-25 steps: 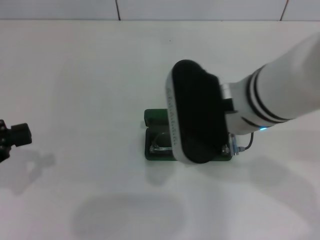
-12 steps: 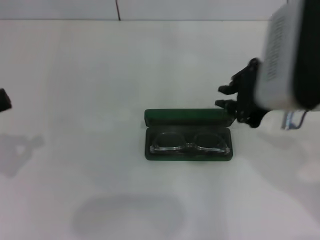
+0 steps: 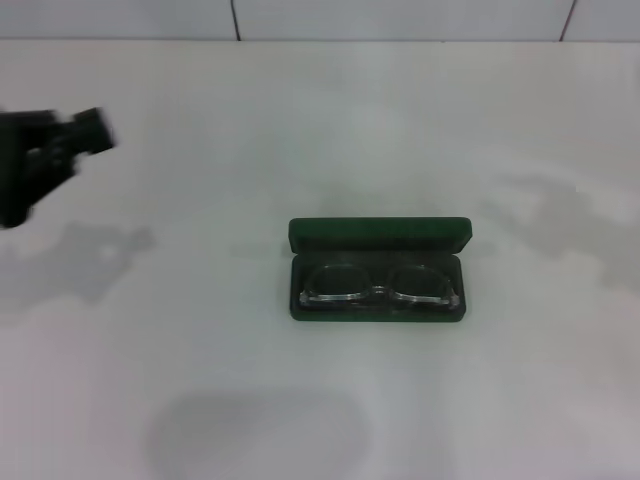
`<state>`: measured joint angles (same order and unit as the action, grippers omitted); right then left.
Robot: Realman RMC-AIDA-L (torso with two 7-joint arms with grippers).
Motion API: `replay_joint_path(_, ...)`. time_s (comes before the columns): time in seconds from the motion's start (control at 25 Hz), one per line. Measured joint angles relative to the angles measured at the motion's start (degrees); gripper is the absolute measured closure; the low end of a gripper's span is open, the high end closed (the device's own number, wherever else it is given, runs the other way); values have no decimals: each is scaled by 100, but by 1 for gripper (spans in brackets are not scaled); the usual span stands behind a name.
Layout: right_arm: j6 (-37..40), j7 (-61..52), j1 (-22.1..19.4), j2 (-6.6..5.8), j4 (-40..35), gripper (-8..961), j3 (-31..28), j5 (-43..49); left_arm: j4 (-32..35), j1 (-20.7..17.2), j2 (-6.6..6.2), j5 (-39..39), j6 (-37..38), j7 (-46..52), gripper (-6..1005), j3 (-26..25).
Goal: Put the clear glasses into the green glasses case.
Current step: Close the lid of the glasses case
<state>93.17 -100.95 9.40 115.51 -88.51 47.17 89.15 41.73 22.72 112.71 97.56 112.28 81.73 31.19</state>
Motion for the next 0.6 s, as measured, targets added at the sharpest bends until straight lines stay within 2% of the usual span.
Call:
replay_joint_path(0.04,210,199,22,-4,370,612,-422,-134,0,0,0,0,0,0,936,0)
replay_joint_path(0.08,427,382,38,-3,737,594,-830,-181,7,137,68,105,-103,13,936,0)
replay_joint_path(0.12,614,559,46,-6,985,575,-1174,-170,-4,489,212,409,-349,47,936,0)
replay_joint_path(0.24,1036,1069,61,-8,1725,537,-2049,-39,-29,952,369,854,-576,73,936,44)
replay_joint_path(0.32,1103,1206,83,-16,2035,533,-2296,152,-31,1093,412,950,-684,127,936,139)
replay_joint_path(0.44,1095,1248,109,-33,2269,528,-2383,644,-31,1255,467,991,-1078,320,828,381)
replay_joint_path(0.6,1095,1476,69,-28,2571,526,-2555,980,-141,1495,502,1066,-1746,495,697,1004)
